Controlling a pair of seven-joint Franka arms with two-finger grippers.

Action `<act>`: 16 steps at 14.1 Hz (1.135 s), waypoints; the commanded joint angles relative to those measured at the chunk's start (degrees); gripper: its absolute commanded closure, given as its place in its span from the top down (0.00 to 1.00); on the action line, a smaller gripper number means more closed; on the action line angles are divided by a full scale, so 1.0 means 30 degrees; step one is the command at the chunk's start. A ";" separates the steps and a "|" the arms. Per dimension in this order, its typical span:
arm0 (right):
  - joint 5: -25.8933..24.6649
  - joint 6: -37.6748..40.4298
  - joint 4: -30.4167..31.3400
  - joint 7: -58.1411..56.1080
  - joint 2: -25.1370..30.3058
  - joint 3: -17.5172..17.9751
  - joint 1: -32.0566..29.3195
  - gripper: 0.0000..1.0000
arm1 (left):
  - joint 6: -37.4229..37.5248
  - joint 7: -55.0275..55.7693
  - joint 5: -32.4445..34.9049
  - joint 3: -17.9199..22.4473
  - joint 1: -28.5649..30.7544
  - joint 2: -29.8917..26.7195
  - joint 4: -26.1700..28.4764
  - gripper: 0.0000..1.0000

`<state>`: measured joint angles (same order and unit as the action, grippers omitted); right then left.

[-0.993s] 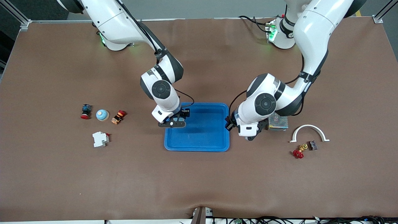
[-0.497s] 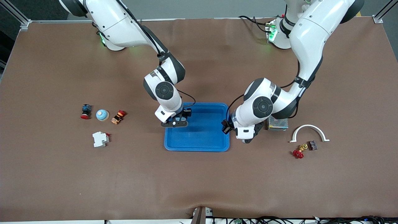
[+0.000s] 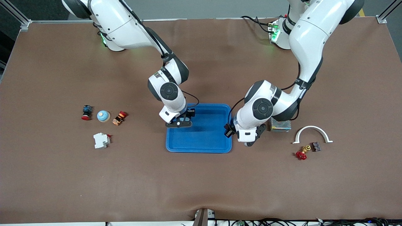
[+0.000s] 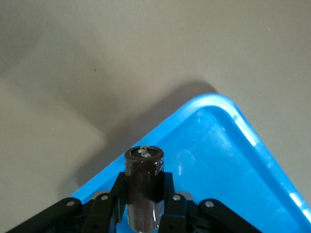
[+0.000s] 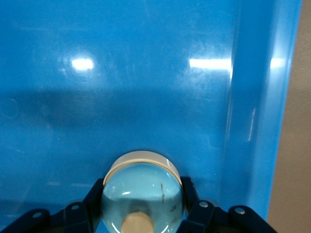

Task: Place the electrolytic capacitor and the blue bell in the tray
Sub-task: 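Carry the bell and the capacitor over the tray with both grippers, then lower the bell and capacitor into the tray and open both grippers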

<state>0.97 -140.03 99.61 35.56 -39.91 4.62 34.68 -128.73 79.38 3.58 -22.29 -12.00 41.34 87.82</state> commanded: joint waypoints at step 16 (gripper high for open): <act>-0.0148 0.4428 -0.0129 0.0393 0.3018 -0.0252 0.0365 1.00 | -0.1708 0.0228 0.0534 0.0659 -0.2354 0.2276 -0.1090 0.00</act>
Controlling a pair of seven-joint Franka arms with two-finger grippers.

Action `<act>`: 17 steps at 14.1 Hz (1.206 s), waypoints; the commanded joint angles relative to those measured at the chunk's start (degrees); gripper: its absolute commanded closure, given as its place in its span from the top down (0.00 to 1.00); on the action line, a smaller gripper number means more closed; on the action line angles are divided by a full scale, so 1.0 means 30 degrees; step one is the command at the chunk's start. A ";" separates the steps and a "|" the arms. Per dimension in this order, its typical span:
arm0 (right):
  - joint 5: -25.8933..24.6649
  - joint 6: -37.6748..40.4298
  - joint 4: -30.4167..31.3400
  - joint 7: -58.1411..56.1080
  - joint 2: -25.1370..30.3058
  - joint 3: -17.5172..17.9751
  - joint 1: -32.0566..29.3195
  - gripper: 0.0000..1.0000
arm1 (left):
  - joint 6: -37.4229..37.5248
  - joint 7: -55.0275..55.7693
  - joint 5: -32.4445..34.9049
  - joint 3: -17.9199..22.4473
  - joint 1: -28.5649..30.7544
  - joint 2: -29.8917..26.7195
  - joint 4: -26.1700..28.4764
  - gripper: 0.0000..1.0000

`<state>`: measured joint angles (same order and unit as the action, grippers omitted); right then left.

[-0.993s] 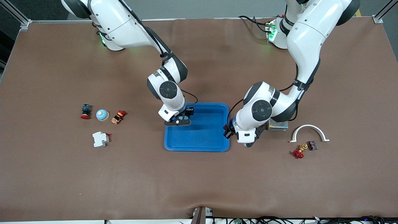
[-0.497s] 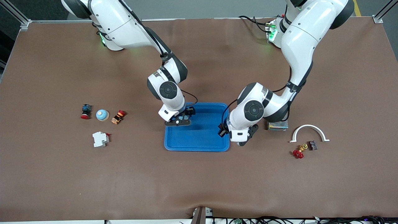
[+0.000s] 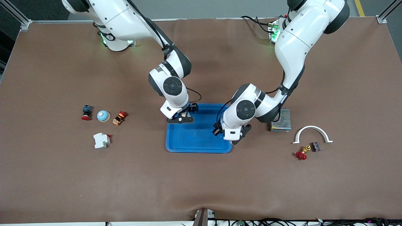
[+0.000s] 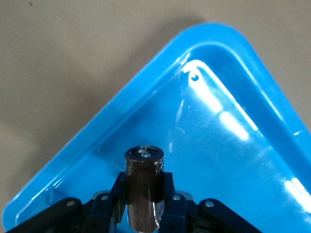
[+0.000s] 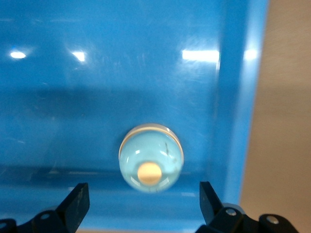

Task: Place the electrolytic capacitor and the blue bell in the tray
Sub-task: 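Lower the bell and capacitor into the tray and open both grippers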

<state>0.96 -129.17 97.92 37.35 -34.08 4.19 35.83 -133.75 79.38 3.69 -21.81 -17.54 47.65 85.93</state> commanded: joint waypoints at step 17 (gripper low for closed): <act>-0.0848 0.5557 0.5648 -1.8942 0.9427 -0.0077 -0.8537 1.00 | 0.3591 -0.2871 0.1437 0.1293 0.2941 -0.5421 -0.0372 1.00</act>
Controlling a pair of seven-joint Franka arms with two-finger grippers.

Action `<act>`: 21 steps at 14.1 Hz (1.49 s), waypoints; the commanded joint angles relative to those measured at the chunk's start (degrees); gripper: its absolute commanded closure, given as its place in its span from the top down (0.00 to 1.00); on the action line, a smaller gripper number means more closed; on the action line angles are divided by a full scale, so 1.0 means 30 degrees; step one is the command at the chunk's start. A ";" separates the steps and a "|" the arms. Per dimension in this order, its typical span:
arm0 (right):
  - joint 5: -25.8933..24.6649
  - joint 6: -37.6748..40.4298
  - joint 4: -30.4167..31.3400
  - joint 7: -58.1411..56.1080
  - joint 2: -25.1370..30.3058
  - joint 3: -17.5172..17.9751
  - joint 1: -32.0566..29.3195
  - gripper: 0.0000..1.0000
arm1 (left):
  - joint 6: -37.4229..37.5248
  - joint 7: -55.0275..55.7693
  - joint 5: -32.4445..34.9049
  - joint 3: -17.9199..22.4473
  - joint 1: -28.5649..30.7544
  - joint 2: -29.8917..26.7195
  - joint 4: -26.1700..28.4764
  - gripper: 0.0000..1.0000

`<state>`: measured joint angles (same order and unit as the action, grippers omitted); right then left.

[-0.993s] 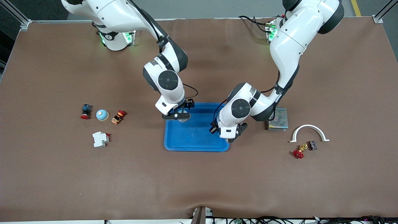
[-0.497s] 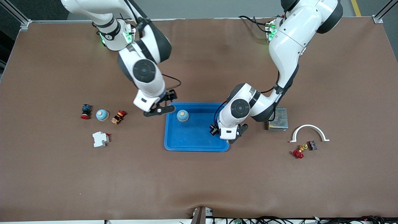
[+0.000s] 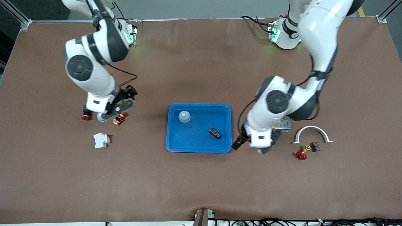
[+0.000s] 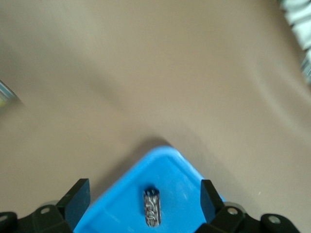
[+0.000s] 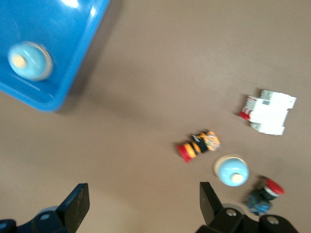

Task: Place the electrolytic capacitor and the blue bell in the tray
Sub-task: 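Move the right gripper to the second bell while the left gripper reaches a capacitor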

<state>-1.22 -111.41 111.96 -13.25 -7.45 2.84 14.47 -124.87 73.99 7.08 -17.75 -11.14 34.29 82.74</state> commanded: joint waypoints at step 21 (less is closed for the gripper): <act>-0.0122 -1.0788 0.7443 -1.2867 -0.1441 0.0371 -0.6549 1.00 | 0.2863 -1.1416 0.1040 0.0027 0.5821 -0.1907 0.0780 1.00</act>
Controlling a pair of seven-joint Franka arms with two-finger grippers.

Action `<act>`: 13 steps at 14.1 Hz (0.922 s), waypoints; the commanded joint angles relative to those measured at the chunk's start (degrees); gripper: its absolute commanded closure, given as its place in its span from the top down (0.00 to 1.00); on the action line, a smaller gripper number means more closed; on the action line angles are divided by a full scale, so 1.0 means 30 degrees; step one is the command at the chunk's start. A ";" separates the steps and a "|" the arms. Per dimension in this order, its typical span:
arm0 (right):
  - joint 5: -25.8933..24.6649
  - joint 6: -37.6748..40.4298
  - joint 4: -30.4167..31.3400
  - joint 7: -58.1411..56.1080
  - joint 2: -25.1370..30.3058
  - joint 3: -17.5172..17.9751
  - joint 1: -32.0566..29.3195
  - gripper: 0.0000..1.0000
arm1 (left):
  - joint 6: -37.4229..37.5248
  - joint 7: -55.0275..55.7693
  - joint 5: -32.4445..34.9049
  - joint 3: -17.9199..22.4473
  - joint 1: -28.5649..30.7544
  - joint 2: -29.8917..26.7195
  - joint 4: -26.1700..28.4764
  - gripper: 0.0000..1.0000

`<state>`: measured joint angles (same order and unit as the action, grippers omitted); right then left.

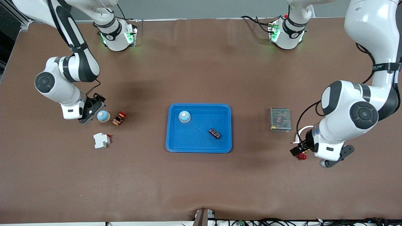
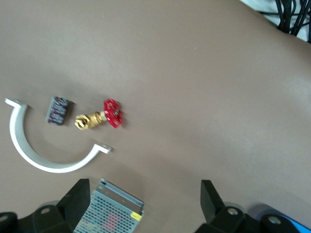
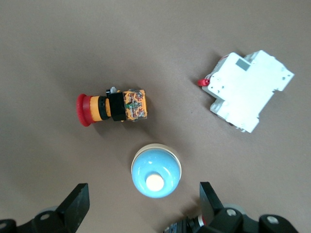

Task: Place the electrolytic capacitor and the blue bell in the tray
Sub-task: 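Move the right gripper to the second bell while the left gripper reaches a capacitor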

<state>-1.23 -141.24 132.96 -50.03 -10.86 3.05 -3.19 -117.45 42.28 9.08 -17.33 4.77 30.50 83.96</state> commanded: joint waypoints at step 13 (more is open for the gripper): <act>-0.0118 -0.4746 0.1266 -0.1166 -0.3028 0.0331 -0.1193 1.00 | 0.0302 -0.6095 0.0693 -0.0024 0.4999 0.0172 0.0752 1.00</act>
<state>-1.23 -154.36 135.80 -52.60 -19.98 3.06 -5.35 -116.73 24.77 9.22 -16.84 18.69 30.33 85.80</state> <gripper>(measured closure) 0.000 0.000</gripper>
